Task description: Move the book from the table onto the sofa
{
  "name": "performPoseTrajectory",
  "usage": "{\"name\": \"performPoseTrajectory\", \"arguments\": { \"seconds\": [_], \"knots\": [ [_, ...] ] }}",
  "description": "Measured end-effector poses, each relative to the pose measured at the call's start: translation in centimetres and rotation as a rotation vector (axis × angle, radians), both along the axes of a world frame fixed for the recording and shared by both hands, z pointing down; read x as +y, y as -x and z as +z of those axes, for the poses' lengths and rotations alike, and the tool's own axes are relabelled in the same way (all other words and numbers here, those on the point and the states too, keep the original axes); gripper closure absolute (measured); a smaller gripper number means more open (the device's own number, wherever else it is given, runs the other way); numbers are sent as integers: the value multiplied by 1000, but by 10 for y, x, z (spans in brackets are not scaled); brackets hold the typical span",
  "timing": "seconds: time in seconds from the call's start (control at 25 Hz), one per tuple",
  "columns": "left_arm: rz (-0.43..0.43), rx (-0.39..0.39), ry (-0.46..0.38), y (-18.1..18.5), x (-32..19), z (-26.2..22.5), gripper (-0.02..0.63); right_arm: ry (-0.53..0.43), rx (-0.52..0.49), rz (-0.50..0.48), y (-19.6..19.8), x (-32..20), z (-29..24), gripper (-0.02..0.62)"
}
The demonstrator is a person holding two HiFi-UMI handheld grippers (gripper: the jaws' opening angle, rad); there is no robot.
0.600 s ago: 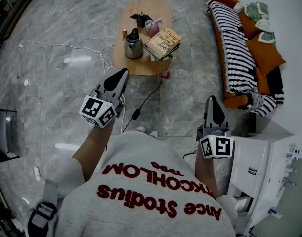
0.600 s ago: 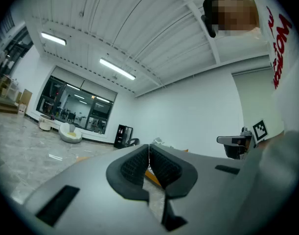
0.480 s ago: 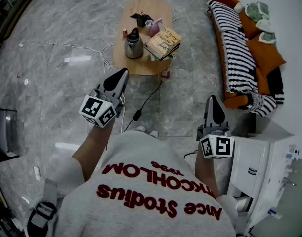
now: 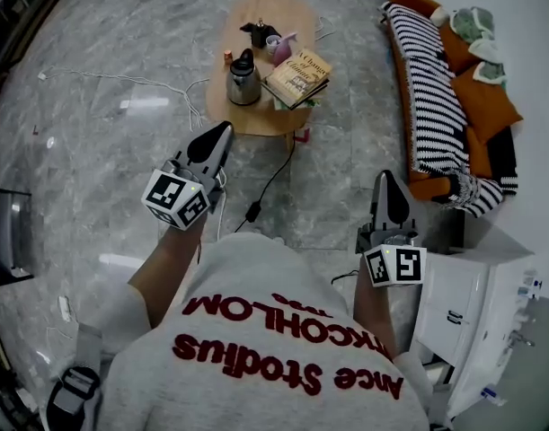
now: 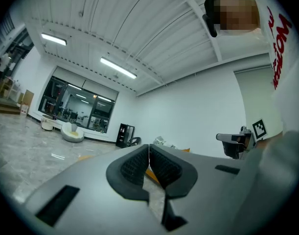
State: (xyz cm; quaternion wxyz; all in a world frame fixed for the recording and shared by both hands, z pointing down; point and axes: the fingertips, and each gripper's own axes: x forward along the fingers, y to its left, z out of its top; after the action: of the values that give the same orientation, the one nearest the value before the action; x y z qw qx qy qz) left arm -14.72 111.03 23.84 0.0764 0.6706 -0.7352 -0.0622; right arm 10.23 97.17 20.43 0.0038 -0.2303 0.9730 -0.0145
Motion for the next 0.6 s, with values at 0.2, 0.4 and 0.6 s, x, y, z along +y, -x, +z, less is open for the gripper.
{"name": "performPoseTrajectory", "arguments": {
  "seconds": [0.2,0.4,0.6],
  "knots": [
    [-32,-1,2,-5,-3,4,589,21,-47,-53,-3,-10,-1,569],
    [-68,24,11,-18,-5,15,589,46,-65,-76,-15,-25,5,569],
    [-72,31,27,-30,-16,23,589,72,-73,-74,-22,-46,17,569]
  ]
}}
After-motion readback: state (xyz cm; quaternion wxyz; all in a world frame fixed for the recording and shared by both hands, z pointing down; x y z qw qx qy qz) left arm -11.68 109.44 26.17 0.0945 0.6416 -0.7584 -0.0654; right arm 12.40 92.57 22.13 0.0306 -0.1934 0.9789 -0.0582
